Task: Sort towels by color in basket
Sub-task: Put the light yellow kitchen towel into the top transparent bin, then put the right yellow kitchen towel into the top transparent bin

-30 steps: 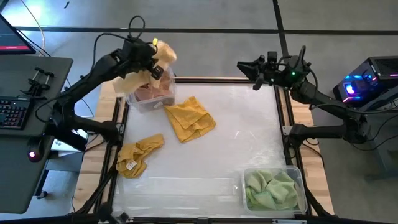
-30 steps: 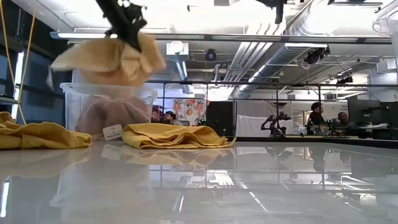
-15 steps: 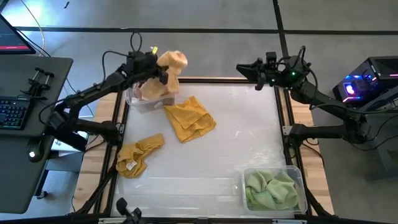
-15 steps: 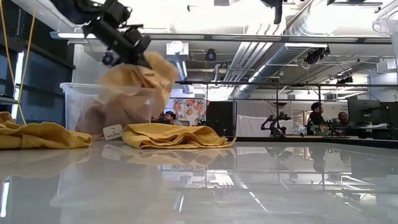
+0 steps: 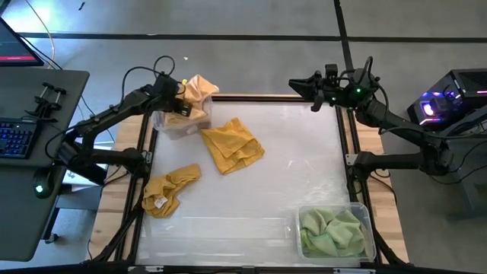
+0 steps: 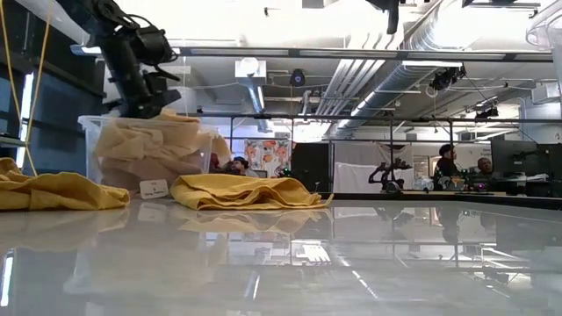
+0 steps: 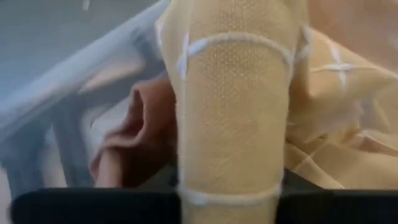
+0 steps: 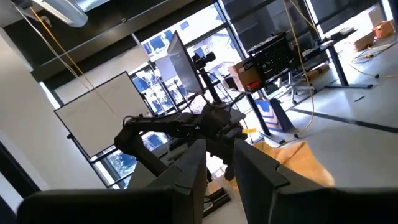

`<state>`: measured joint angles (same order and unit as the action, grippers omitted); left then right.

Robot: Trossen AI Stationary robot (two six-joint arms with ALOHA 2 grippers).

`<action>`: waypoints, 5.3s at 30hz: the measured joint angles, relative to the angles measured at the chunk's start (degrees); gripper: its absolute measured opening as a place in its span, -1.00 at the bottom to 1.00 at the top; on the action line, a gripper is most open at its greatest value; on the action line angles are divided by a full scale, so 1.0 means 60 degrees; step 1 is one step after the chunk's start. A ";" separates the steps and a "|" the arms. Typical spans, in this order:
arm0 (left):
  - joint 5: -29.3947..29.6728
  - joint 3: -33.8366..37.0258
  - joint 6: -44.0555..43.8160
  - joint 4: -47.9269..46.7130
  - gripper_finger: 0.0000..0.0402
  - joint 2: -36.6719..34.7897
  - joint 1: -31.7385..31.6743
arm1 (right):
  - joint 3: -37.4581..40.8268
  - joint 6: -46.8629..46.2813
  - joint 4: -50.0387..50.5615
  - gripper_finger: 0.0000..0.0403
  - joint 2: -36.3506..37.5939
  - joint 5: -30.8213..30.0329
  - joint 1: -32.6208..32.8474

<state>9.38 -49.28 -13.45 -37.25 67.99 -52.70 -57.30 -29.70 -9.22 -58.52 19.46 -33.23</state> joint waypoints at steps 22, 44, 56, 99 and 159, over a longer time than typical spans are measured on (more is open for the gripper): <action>-0.1881 -0.3657 -0.0382 -0.1887 -0.34 0.0763 -0.0581 | 0.0004 0.0247 0.0667 -0.63 0.0000 -0.0539 -0.0036; -0.0719 -0.2282 0.4781 -0.1907 -0.99 0.4471 0.0219 | 0.0007 -0.0563 0.1091 -0.63 0.0004 -0.0397 0.0004; -0.0550 -0.5424 0.4647 -0.5738 -0.86 0.3803 0.0254 | 0.0007 -0.0491 0.1149 -0.63 0.0004 -0.0397 0.0004; 0.1273 -0.5478 0.7050 -0.1379 -0.98 0.4127 0.3214 | 0.0006 0.0010 0.1160 -0.63 0.0011 -0.0985 -0.0018; -0.2031 -0.4393 0.2108 -0.0667 0.12 0.5029 0.5882 | 0.0000 0.0482 0.5024 -0.63 0.0062 -0.0982 0.0361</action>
<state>-2.81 -75.64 -0.80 -41.25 98.16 -17.41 -57.30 -26.81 20.92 -58.15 13.57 -31.07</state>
